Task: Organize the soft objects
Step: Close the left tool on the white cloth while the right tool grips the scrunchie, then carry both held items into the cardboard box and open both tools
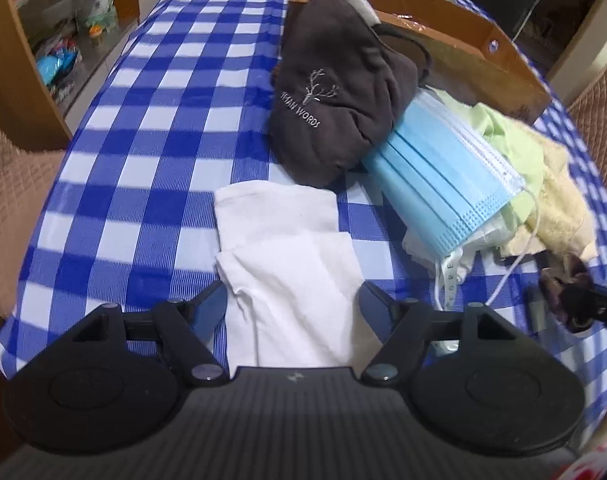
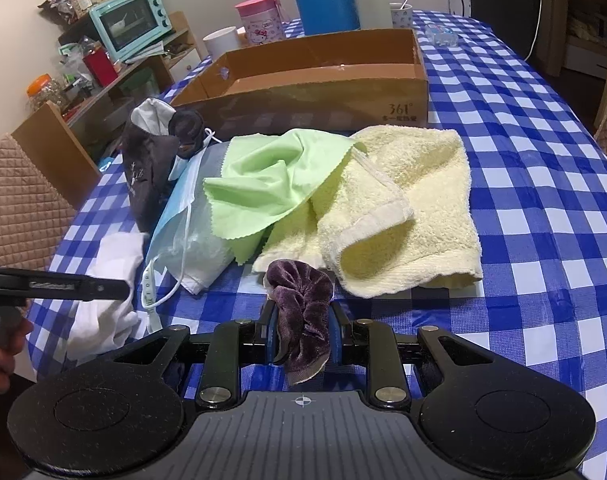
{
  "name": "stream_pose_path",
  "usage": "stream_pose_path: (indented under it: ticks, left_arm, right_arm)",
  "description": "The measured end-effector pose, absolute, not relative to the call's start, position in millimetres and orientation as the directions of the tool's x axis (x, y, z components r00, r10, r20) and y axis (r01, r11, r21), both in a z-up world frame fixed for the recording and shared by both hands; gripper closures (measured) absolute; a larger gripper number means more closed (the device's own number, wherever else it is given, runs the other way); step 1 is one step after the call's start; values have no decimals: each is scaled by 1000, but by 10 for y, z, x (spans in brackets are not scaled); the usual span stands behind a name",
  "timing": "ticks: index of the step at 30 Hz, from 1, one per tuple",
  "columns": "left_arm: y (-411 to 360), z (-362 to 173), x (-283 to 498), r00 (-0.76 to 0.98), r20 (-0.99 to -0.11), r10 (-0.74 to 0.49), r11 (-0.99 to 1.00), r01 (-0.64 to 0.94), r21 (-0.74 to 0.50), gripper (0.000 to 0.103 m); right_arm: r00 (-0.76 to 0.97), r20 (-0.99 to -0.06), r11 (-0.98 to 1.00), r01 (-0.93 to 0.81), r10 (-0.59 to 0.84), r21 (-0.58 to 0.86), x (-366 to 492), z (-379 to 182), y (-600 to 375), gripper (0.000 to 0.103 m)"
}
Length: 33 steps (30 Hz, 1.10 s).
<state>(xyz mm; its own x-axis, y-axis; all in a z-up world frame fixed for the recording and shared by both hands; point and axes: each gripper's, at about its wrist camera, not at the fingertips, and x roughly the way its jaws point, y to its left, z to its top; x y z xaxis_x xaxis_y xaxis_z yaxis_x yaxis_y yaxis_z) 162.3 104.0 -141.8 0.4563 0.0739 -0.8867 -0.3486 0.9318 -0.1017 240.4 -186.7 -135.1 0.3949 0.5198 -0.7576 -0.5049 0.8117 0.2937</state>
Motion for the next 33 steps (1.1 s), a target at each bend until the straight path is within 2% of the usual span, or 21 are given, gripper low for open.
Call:
stream_pose_path:
  ticks: [2,3,4,5,6,7,14,18,21,26,33]
  left_arm:
    - [986,-1428,1655,455,-884,111,946,-320,-46,41]
    - [975,-1427,1652,459,-880,124,951,-309,-27,49]
    - [981,-1420,1646,468,-876,118,954,-299,-32,66]
    - [1001,-1408,1633,477,-872,105,954,-297,-47,74]
    - [1040,-1398,1621,479,-873,89,951,-302,-69,87]
    - [1080,-1387,1604,481,-874,70,947,-307,-93,92]
    - [1476,-1217,1313,540,-839,-66,877,-370,-307,93]
    - [1740,-946,1005,634,-755,-165,802,-359,-477,93]
    - [1870,-732,834,692,-697,-189,769,-337,-543,93]
    - [1931,-415,725,742,-643,-188,754,-310,-579,93]
    - [1787,-97,969,752,-641,-154,831,-253,-496,93]
  right_arm:
    - [396,-759,813,-503,517,292,2396,-1354,-1881,77]
    - [396,-760,815,-501,515,291,2394,-1356,-1890,77]
    - [396,-761,816,-499,514,291,2390,-1359,-1899,77]
    - [397,-761,817,-498,513,291,2386,-1359,-1909,77]
    - [398,-761,818,-497,513,291,2383,-1357,-1920,77]
    - [399,-760,818,-496,514,292,2378,-1352,-1930,77]
    - [408,-744,810,-504,529,299,2346,-1276,-1973,77]
    - [415,-731,803,-513,541,303,2312,-1203,-2004,77]
    - [421,-719,797,-519,553,309,2281,-1140,-2044,77]
    - [431,-700,788,-528,569,316,2256,-1012,-2094,77]
    - [442,-655,764,-545,613,347,2352,-763,-2130,77]
